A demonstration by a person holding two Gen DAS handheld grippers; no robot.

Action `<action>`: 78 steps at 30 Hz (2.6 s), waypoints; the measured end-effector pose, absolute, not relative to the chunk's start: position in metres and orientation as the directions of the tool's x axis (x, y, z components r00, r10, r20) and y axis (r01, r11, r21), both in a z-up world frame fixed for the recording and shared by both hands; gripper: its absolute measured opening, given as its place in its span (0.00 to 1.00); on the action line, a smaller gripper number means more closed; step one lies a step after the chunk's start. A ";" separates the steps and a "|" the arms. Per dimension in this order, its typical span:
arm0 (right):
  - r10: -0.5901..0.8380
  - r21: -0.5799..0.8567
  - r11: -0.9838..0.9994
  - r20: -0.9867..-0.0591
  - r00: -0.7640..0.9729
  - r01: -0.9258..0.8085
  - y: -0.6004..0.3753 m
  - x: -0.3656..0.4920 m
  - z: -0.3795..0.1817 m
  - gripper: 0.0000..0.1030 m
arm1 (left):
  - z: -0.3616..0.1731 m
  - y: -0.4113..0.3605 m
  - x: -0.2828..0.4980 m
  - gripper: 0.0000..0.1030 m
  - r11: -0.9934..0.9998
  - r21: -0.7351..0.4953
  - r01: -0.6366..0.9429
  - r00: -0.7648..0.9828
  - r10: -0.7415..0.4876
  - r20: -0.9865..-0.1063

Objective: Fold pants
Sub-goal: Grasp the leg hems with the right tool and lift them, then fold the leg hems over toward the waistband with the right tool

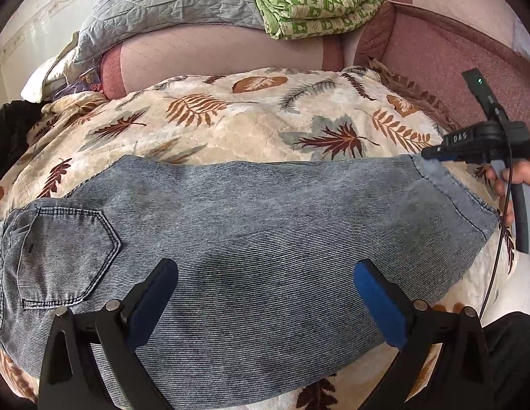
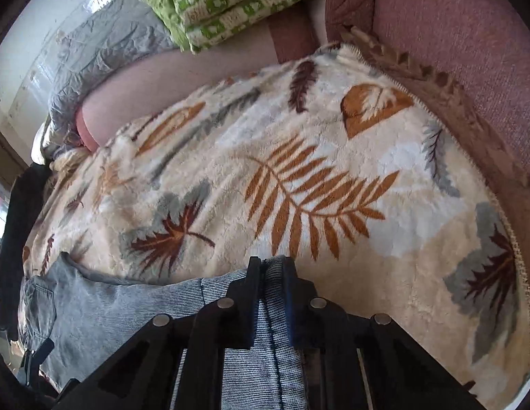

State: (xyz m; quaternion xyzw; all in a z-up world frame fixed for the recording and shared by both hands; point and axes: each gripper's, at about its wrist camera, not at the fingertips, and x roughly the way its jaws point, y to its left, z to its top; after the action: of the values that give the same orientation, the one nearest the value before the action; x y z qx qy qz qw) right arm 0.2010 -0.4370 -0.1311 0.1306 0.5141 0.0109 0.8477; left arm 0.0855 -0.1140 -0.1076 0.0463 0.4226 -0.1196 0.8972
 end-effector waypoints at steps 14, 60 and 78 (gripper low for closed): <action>0.419 0.549 0.818 -0.775 0.473 0.174 -0.426 0.077 -0.127 0.67 | -0.133 -0.125 0.105 1.00 0.977 0.021 0.211 0.488 -0.087 -0.869; 0.280 0.579 0.743 -0.725 0.630 0.336 -0.453 0.054 -0.100 0.26 | -0.135 -0.173 0.123 0.94 0.961 0.042 0.275 0.401 -0.074 -0.913; 0.266 0.397 0.917 -0.694 0.669 0.047 -0.313 0.072 -0.015 0.26 | -0.091 -0.079 0.119 0.80 0.988 -0.085 0.130 0.547 -0.143 -0.825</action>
State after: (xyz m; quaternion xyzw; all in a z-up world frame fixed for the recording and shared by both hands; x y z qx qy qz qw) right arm 0.0722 -0.3130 -0.0147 0.1948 0.4023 0.0612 0.8925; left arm 0.1189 -0.0791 -0.0911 -0.0067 0.4698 -0.0777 0.8793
